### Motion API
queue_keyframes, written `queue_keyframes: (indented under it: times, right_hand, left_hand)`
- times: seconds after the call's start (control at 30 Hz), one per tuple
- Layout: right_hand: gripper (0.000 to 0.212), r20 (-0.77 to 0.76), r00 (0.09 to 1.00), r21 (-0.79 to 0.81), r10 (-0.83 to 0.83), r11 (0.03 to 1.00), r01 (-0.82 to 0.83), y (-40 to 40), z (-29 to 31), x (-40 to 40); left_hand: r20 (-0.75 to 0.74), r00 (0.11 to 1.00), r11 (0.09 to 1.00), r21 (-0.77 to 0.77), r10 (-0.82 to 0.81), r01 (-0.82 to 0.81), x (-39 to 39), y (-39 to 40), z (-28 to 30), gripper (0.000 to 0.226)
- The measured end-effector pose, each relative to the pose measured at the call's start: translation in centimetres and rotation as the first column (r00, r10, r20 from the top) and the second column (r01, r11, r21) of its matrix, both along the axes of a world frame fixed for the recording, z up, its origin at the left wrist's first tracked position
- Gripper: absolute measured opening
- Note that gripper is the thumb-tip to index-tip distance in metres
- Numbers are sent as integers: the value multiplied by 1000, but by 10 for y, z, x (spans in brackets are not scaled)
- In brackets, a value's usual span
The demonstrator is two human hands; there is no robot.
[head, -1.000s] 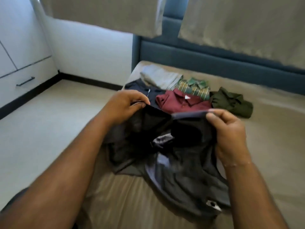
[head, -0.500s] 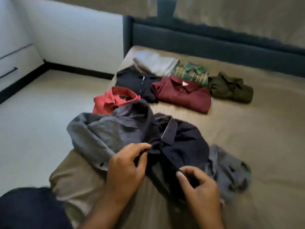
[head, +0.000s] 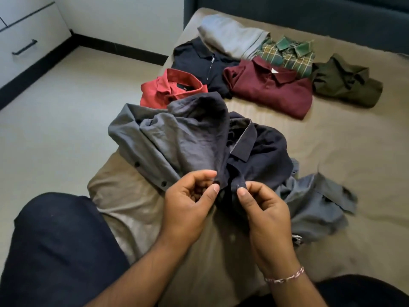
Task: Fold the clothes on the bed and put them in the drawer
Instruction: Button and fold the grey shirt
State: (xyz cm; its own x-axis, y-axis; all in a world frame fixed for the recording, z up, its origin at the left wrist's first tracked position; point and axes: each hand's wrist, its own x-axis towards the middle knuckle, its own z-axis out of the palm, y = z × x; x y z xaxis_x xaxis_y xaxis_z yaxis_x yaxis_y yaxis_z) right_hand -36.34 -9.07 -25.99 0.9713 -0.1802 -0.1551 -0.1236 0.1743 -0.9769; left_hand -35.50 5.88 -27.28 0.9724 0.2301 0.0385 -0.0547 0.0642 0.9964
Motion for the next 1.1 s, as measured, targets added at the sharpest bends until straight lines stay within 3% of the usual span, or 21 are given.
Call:
queue_keyframes:
  times: [0.43, 0.77, 0.97, 1.1]
  right_hand:
    - [10, 51, 997, -39, -51, 998, 53, 9, -3, -2]
    - [17, 71, 997, -89, -42, 995, 48, 7, -2, -2]
    - [33, 103, 995, -117, 10, 993, 2, 6, -4, 0]
    - [29, 151, 987, -140, 51, 990, -30, 6, -4, 0]
  left_hand:
    - [8, 1000, 997, -71, -17, 17, -7, -11, 5, 17]
    - [28, 1000, 999, -30, -9, 10, -8, -10, 2, 16]
    - [25, 1000, 998, -58, -1, 2, -5, -8, 0, 16]
    - [20, 1000, 997, -80, -21, 23, -4, -6, -2, 17]
